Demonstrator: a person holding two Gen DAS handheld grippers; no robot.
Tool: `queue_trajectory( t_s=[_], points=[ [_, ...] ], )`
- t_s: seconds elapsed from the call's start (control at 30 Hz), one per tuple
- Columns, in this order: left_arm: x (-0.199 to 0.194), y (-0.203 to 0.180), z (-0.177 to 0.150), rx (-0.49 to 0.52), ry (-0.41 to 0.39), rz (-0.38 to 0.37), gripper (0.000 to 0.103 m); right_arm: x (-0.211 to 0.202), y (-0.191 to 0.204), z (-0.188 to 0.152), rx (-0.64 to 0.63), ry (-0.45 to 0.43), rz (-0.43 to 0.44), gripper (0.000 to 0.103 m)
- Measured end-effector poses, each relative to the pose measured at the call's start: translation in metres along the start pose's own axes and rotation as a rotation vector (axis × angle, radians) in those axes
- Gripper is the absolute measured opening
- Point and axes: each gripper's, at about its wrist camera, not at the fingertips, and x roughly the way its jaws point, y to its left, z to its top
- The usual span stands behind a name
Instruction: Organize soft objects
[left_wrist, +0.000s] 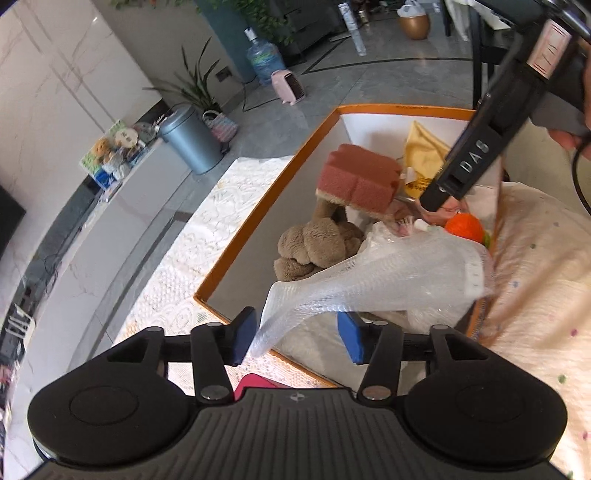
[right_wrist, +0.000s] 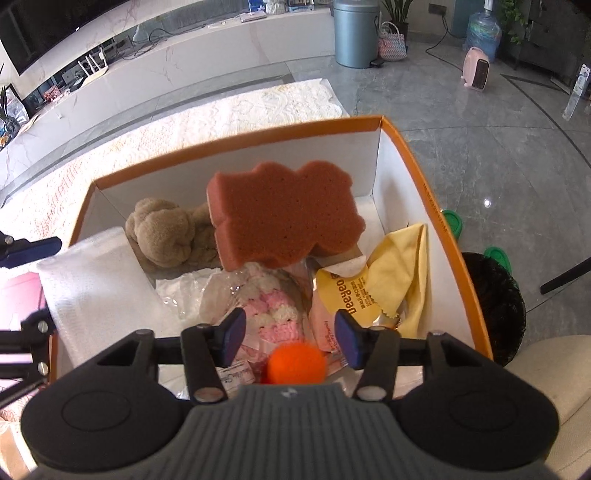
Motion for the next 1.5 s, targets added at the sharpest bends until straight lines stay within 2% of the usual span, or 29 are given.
queue_trajectory(
  t_s=[0.17, 0.3, 0.5, 0.6, 0.77, 0.83, 0.97, 1.07, 1.13, 1.2, 1.27, 1.5],
  points=[
    [-0.018, 0.006, 0.001, 0.004, -0.004, -0.01, 0.067, -0.026, 0.005, 0.0, -0.013, -0.032, -0.001, 0.064],
    [-0.042, 0.016, 0.003, -0.038, -0.032, -0.017, 0.068, -0.054, 0.01, 0.0, -0.024, -0.076, -0.004, 0.068],
    [-0.087, 0.033, 0.004, -0.164, -0.114, -0.013, 0.068, -0.104, 0.022, -0.004, -0.048, -0.156, -0.005, 0.07],
    [-0.114, 0.042, 0.003, -0.259, -0.157, -0.018, 0.067, -0.132, 0.032, -0.011, -0.08, -0.211, -0.01, 0.077],
    [-0.157, 0.044, -0.004, -0.383, -0.235, 0.083, 0.067, -0.181, 0.056, -0.03, -0.172, -0.309, -0.015, 0.088],
    [-0.175, 0.043, -0.01, -0.427, -0.272, 0.129, 0.067, -0.199, 0.064, -0.04, -0.201, -0.353, -0.014, 0.088],
    [-0.21, 0.035, -0.033, -0.501, -0.397, 0.217, 0.068, -0.229, 0.079, -0.068, -0.236, -0.466, -0.018, 0.093],
    [-0.232, 0.025, -0.051, -0.546, -0.462, 0.29, 0.086, -0.245, 0.09, -0.093, -0.251, -0.552, -0.015, 0.095],
    [-0.244, 0.018, -0.062, -0.573, -0.493, 0.345, 0.09, -0.25, 0.096, -0.112, -0.242, -0.618, -0.027, 0.095],
    [-0.25, 0.009, -0.072, -0.599, -0.504, 0.405, 0.096, -0.25, 0.103, -0.128, -0.227, -0.661, -0.043, 0.096],
    [-0.252, 0.002, -0.083, -0.622, -0.52, 0.448, 0.097, -0.246, 0.111, -0.146, -0.212, -0.679, -0.024, 0.097],
    [-0.235, -0.009, -0.122, -0.753, -0.47, 0.45, 0.098, -0.224, 0.133, -0.197, -0.146, -0.709, -0.032, 0.097]
  ],
)
